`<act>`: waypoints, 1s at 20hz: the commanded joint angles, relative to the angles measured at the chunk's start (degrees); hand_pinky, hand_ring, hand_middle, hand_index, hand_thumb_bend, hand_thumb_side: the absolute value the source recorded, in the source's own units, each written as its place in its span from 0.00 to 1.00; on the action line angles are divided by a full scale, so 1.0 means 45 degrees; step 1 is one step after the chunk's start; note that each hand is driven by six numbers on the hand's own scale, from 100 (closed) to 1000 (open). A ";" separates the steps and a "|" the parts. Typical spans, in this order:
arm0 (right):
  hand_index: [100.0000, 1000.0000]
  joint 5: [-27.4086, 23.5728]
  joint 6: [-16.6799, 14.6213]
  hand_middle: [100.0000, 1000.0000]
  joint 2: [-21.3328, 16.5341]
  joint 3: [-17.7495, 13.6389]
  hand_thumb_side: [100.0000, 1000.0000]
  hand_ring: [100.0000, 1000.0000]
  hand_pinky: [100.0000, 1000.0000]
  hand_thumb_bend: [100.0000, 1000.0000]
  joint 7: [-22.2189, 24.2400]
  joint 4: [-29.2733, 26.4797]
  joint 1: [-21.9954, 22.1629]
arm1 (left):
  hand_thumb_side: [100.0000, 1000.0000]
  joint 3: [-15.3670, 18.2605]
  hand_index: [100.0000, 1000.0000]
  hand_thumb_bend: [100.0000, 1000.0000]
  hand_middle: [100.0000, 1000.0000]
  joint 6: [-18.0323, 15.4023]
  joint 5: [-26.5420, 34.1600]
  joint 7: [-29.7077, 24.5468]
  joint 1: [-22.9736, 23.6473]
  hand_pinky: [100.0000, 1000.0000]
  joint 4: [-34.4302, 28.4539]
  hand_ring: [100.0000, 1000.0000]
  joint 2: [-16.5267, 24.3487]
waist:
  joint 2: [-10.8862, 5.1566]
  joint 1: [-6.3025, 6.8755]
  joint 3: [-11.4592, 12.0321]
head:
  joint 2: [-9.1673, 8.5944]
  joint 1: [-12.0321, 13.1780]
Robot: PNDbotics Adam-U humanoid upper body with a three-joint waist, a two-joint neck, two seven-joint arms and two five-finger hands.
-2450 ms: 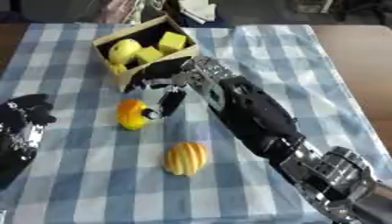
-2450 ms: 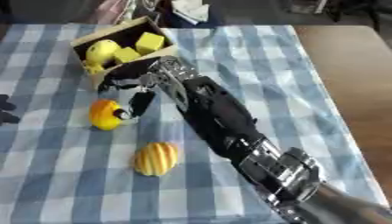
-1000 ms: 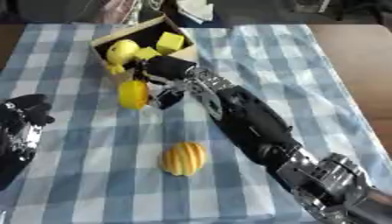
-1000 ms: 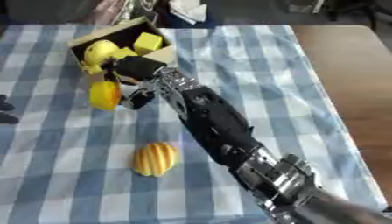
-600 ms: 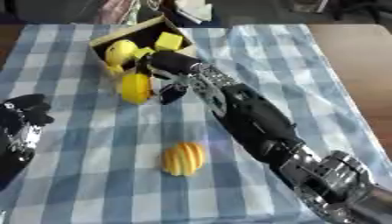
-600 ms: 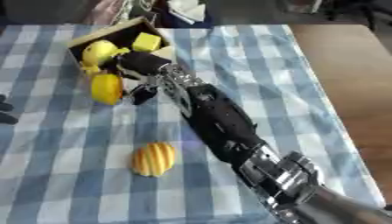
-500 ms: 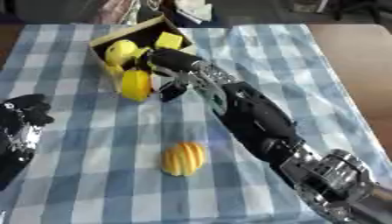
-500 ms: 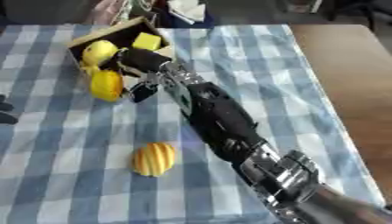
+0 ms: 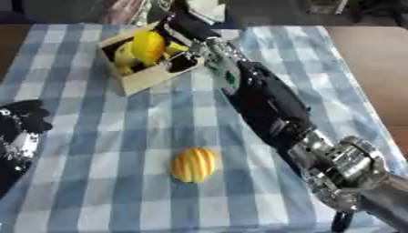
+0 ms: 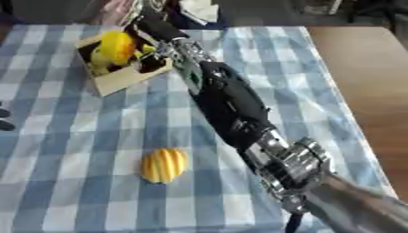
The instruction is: Pick up objects on the table and place them in the box.
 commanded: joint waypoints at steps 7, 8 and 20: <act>0.81 0.2187 0.2975 0.66 -0.0024 -0.0770 0.30 0.65 0.76 0.03 -0.1664 0.0704 -0.0417 | 0.64 -0.0139 0.75 0.14 0.57 -0.0001 0.0076 -0.0145 -0.0194 0.68 -0.0206 0.53 0.0110 | -0.0148 0.0023 0.0223 | 0.0026 -0.0203; 0.85 0.2286 0.3096 0.67 -0.0020 -0.0772 0.35 0.66 0.77 0.07 -0.1604 0.0712 -0.0412 | 0.64 -0.0146 0.75 0.14 0.57 0.0001 0.0078 -0.0148 -0.0194 0.68 -0.0205 0.53 0.0107 | -0.0151 0.0025 0.0219 | 0.0025 -0.0191; 0.95 0.3605 0.2710 0.79 -0.0207 -0.0530 0.49 0.75 0.81 0.17 -0.0008 0.0027 -0.0639 | 0.64 -0.0118 0.74 0.14 0.57 0.0023 0.0069 -0.0131 -0.0169 0.68 -0.0187 0.53 0.0114 | -0.0200 0.0001 0.0160 | 0.0054 -0.0207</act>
